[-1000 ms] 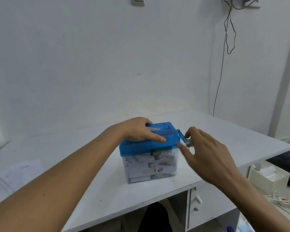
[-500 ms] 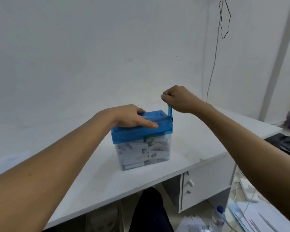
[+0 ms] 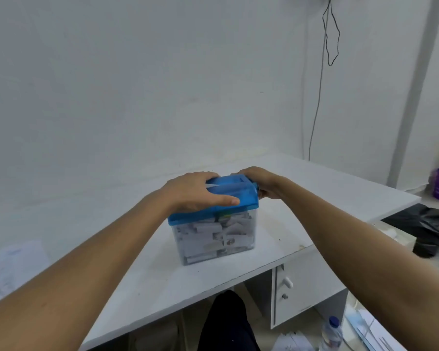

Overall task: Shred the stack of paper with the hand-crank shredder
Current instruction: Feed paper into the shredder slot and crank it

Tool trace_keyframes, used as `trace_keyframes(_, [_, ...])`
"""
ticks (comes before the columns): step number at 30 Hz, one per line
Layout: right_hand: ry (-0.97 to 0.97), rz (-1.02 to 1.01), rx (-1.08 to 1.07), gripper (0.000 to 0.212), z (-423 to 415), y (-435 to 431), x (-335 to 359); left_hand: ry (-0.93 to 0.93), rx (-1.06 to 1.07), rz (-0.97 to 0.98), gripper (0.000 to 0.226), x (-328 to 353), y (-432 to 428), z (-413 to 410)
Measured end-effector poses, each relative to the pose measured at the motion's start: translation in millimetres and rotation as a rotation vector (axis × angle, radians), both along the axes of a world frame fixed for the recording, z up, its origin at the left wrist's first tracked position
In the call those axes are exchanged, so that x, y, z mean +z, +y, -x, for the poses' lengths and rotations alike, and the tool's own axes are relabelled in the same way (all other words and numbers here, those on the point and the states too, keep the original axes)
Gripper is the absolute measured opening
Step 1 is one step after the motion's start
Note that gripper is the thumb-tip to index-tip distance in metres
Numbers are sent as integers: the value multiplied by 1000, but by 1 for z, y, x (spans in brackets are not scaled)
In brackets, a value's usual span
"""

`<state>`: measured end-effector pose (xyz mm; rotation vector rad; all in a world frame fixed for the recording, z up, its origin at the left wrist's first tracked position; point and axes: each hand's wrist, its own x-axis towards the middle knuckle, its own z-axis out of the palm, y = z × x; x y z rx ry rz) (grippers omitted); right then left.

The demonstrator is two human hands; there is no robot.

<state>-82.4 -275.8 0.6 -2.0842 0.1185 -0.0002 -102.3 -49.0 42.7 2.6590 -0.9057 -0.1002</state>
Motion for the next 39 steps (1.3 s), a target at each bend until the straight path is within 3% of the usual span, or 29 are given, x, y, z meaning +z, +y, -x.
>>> trace_keyframes(4, [-35, -105, -57, 19, 5, 4, -6, -51, 26, 1, 106, -3, 0, 2])
trace_keyframes(7, [50, -145, -67, 23, 18, 10, -21, -63, 37, 36, 111, -3, 0, 3])
trace_keyframes(10, [116, -225, -110, 26, 37, 14, -42, -77, 45, 26, 100, -4, 0, 5])
trace_keyframes(14, [100, -124, -204, 21, 61, 20, -48, -58, 50, 8, 94, -4, 0, 4])
trace_keyframes(19, [74, 7, -134, 16, 116, 24, -17, -24, 44, -38, 105, 0, -4, 2])
trace_keyframes(23, [25, -103, -85, 42, 139, 12, 37, 10, 33, -72, 120, 2, -5, -1])
trace_keyframes(27, [-86, -192, -45, 42, 114, 8, 58, -16, 24, -76, 111, 1, -4, 0])
trace_keyframes(30, [-233, -197, -195, 43, 78, 15, 57, -50, 12, -79, 104, 1, -3, 3])
trace_keyframes(32, [-280, -98, -299, 40, 52, 18, 51, -57, -2, -72, 100, 0, -2, 3])
trace_keyframes(35, [-198, -21, -284, 31, 21, 16, 20, -70, -23, -74, 105, 0, -2, 4])
trace_keyframes(37, [-99, -128, -231, 14, 15, 13, -12, -86, -28, -79, 104, -1, -2, 5])
trace_keyframes(39, [-74, -163, -273, 15, 20, 11, -37, -98, -22, -88, 101, 0, -3, 5])
